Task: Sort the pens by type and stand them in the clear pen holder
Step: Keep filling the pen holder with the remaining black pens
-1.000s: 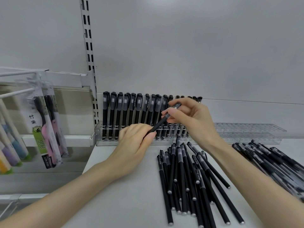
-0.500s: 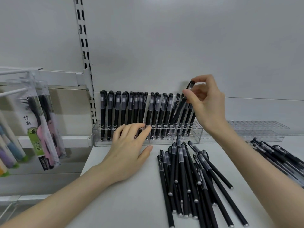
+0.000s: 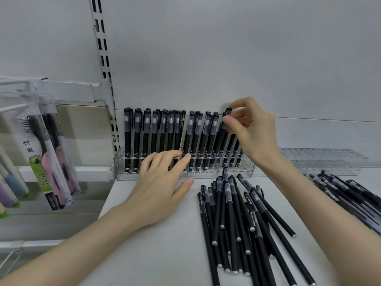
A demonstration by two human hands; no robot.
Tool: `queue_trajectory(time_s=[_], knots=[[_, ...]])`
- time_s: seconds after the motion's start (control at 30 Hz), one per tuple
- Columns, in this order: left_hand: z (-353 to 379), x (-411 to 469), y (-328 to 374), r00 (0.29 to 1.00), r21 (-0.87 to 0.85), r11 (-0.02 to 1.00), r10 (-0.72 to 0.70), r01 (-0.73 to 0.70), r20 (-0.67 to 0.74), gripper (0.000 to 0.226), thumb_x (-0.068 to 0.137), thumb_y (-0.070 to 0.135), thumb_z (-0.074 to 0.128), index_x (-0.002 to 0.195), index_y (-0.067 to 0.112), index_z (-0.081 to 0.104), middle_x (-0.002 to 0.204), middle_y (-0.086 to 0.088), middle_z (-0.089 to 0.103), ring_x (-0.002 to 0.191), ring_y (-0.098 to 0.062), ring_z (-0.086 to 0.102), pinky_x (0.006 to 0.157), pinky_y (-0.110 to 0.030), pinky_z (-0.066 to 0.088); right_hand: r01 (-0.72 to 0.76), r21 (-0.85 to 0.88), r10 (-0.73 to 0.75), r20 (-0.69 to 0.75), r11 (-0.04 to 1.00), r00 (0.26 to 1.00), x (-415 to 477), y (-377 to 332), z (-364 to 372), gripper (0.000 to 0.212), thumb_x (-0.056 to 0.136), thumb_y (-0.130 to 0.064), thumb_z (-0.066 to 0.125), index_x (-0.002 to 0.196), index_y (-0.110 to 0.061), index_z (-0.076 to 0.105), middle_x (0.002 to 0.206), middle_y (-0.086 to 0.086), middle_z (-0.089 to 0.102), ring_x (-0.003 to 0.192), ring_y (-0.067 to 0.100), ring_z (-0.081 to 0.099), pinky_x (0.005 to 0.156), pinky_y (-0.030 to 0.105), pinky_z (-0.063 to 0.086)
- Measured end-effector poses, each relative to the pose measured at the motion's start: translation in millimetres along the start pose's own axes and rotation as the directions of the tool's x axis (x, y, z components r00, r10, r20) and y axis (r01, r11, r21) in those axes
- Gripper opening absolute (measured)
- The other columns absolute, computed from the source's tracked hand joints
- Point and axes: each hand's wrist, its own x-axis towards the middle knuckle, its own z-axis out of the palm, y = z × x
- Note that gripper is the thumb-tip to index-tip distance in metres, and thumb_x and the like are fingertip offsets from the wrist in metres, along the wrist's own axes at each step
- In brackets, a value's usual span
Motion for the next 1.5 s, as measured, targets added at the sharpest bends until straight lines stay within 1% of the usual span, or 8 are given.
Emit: queue_trajectory(time_s=[0.47,0.7,0.83,0.93,1.0,1.17,1.33,1.5], knots=[[0,0,1,1.0,0.008,1.0,-0.017,0.017,-0.005,0.054,0.091,0.047,0.033,0.132,0.018,0.053,0.125,-0.001,0.054,0.119,-0.012,0.032,0.104,-0.033,0.014,0.004,-0.018,-0.004,0.056,1.0,0.998,6,-2,-4,0.009,0.085,-0.009,0.068,0.089,-0.012,0.06,0.076,0.011,0.066,0.07,0.032,0.066,0.071,0.049,0.055],[-2,0,1,1.0,0.021,1.0,-0.021,0.021,0.021,0.053,0.091,0.046,0.033,0.13,0.017,0.054,0.124,-0.003,0.055,0.118,-0.014,0.033,0.103,-0.033,0.015,-0.012,-0.058,0.017,0.083,0.998,0.996,-2,3,0,0.014,0.085,-0.011,0.068,0.091,-0.021,0.061,0.077,0.005,0.066,0.071,0.031,0.065,0.074,0.048,0.054],[-2,0,2,1.0,0.026,0.999,-0.021,0.021,0.021,0.054,0.091,0.046,0.033,0.13,0.016,0.055,0.124,-0.003,0.056,0.117,-0.014,0.034,0.103,-0.035,0.015,-0.015,-0.103,0.021,0.063,0.995,0.998,-4,1,-3,0.015,0.087,-0.011,0.066,0.101,-0.017,0.068,0.075,-0.007,0.063,0.068,0.021,0.063,0.072,0.035,0.053],[-1,-1,1,1.0,0.03,0.999,-0.022,0.021,0.017,0.057,0.09,0.049,0.03,0.131,0.017,0.054,0.126,-0.003,0.054,0.119,-0.014,0.033,0.104,-0.035,0.014,-0.002,-0.158,0.012,0.066,0.988,0.998,-7,-1,-6,0.021,0.089,-0.013,0.064,0.109,-0.019,0.068,0.077,-0.018,0.059,0.061,0.001,0.054,0.067,0.012,0.042],[-4,1,2,0.999,-0.001,0.999,-0.045,0.045,0.031,0.066,0.088,0.055,0.021,0.136,0.02,0.048,0.134,0.001,0.048,0.125,-0.012,0.03,0.107,-0.031,0.008,-0.01,-0.166,0.023,0.076,0.986,0.997,-12,-4,-8,0.025,0.091,-0.015,0.062,0.114,-0.02,0.065,0.079,-0.018,0.059,0.062,-0.002,0.052,0.066,0.007,0.04],[-14,5,9,0.987,-0.049,0.992,-0.105,0.112,0.12,0.08,0.079,0.064,0.008,0.139,0.025,0.042,0.141,0.009,0.04,0.133,-0.008,0.029,0.113,-0.032,0.005,-0.033,-0.195,0.053,0.098,0.98,0.994,-29,-7,-23,0.015,0.092,-0.017,0.059,0.104,-0.014,0.067,0.084,-0.009,0.063,0.075,0.009,0.057,0.069,0.016,0.044],[-36,12,26,0.977,-0.15,0.967,-0.193,0.205,0.089,0.041,0.097,0.04,0.043,0.128,0.015,0.053,0.131,0.001,0.053,0.12,-0.014,0.047,0.103,-0.036,0.036,-0.037,-0.25,0.097,0.234,0.967,0.967,-55,1,-48,0.013,0.093,-0.021,0.057,0.094,-0.014,0.068,0.092,-0.003,0.067,0.083,0.012,0.062,0.076,0.029,0.052],[-40,6,76,0.951,-0.132,0.945,-0.285,0.299,0.116,0.037,0.096,0.037,0.046,0.122,0.013,0.056,0.123,-0.002,0.057,0.114,-0.016,0.051,0.094,-0.029,0.037,-0.012,-0.265,0.13,0.433,0.964,0.892,-81,13,-68,0.016,0.092,-0.025,0.058,0.096,-0.013,0.069,0.099,0.002,0.068,0.091,0.016,0.062,0.086,0.04,0.051]])
